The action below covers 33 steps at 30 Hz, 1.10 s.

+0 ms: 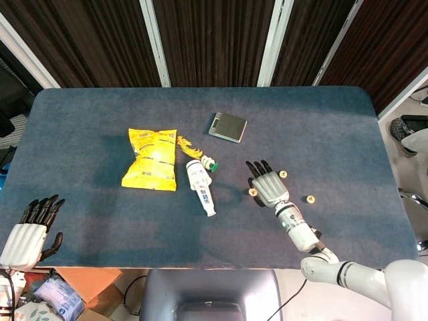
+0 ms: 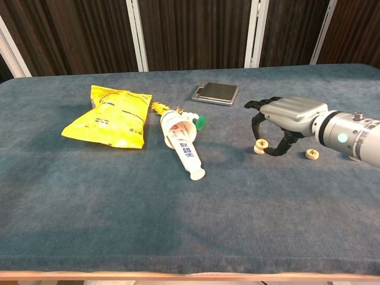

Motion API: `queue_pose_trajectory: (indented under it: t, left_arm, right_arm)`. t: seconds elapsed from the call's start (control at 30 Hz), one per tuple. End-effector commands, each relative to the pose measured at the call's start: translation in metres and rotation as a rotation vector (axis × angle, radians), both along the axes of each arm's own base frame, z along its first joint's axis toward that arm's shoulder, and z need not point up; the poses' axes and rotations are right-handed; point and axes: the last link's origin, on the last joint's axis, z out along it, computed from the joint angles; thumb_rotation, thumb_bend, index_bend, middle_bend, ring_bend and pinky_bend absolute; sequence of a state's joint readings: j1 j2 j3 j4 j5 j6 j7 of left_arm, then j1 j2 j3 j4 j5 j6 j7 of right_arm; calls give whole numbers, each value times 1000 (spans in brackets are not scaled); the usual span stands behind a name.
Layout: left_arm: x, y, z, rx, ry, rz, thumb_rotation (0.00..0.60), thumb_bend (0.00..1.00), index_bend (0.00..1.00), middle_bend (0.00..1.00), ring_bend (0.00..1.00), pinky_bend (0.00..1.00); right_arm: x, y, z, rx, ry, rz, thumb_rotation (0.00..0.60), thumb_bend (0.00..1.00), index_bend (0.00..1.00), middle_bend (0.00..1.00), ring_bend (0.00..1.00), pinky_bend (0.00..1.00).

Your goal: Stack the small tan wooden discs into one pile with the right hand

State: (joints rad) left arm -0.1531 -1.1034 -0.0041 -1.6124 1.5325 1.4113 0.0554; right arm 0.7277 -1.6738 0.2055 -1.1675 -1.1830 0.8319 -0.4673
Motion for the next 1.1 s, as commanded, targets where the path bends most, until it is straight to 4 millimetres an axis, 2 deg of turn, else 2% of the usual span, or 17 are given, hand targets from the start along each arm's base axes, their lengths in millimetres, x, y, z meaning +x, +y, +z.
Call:
queue_pose_trajectory:
  t: [0.03,0.47,0.83,1.1]
  left_arm:
    - [0,0,1,2,-1,1,600,508,0,0,0,38]
    - [0,0,1,7,-6,-3,600,507,0,0,0,38]
    - [0,0,1,3,-8,-5,600,508,0,0,0,38]
    - [0,-1,2,5,-8,-5,600,507,0,0,0,38]
  right_arm:
    - [1,-4,-3,-3,6,-7,600,475,634,0,0,0]
    - [-2,-9,-5,-13,19,-27,600,476,629,0,0,0]
    - [-3,-6,-6,-5,24,-29,600,477,514,0,0,0]
    - [-3,-3,-1,-8,8,-25,600,477,489,0,0,0]
